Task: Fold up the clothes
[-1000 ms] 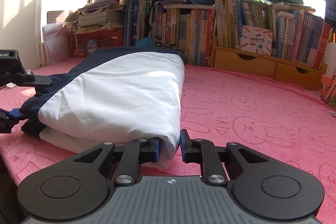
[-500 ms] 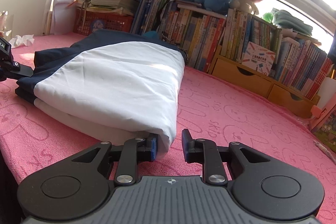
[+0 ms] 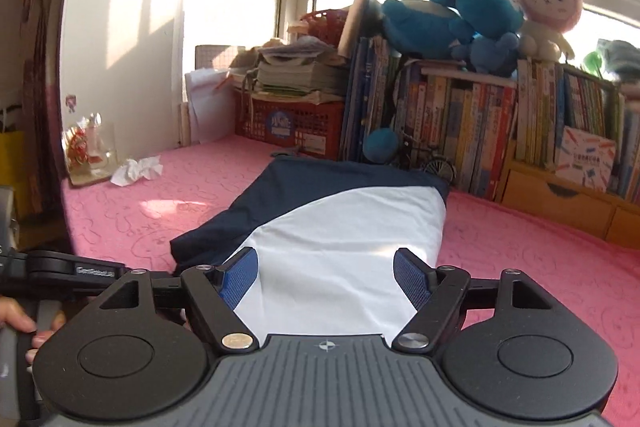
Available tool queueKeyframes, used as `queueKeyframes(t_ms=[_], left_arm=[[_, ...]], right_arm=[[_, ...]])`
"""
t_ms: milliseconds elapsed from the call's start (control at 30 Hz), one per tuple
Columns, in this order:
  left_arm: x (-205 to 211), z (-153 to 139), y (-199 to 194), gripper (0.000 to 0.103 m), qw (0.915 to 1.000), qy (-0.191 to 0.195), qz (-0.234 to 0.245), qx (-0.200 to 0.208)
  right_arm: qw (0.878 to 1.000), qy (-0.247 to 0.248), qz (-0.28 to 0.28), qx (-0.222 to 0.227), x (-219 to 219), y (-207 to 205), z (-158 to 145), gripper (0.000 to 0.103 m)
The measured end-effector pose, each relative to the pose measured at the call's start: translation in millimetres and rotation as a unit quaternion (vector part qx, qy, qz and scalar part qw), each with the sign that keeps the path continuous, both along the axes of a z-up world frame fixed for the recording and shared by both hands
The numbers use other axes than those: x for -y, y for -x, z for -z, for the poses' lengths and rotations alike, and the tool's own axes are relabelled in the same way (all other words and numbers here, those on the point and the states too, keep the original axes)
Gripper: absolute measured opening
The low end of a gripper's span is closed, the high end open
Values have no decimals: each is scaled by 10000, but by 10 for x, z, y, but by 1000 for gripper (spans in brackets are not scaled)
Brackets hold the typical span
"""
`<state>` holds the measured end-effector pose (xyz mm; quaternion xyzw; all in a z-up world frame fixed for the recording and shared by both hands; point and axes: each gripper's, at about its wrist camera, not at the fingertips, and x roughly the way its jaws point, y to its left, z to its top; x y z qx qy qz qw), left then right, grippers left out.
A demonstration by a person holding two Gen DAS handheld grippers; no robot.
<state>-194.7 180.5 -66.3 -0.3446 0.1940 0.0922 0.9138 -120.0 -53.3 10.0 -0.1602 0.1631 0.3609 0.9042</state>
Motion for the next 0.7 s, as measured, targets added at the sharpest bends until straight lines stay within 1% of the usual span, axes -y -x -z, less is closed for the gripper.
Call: queueKeyframes(t_ms=[33,100,233,267,333,367,400,467,533,567,600,633,700], left_arm=[[-7,5,2,6,10000,9,14,20],[-23,24,12,7,10000,31,44,77],[-67,62,36,7,9997,110,123,202],[-77,71,42,7,9995,118,144,236],[-83,77,50,7,9994,45,192,286],[-82,77,52,7,9993,-11,220,304],[-86,77,55,6,9992,-49,250,319],[-115,78,51,6,9988,-54,347,332],[-151,80,44,6,9984,-40,459,340],[-168,80,41,6,9981,-36,516,342],[-186,80,37,6,9978,-39,575,341],[-205,82,34,6,9974,-28,628,341],[-231,86,29,6,9969,3,708,336]], right_arm=[[9998,179,-68,108,-181,-95,-17,71],[9982,550,-218,85,-552,-348,-24,61],[9903,1288,-515,38,-1294,-853,-36,58],[9883,1408,-573,-143,-1449,-985,-22,56],[9837,1462,-707,-767,-1669,-1170,93,56],[9807,1499,-802,-970,-1767,-1215,159,56],[9777,1553,-920,-1076,-1850,-1222,225,57],[9740,1472,-1157,-1275,-1922,-1211,266,57],[9737,1165,-1209,-1541,-1835,-1216,172,58],[9734,980,-1198,-1687,-1768,-1224,106,60],[9750,781,-1094,-1769,-1662,-1250,26,62],[9788,565,-870,-1766,-1506,-1298,-72,63],[9850,172,-366,-1677,-1149,-1439,-207,73]])
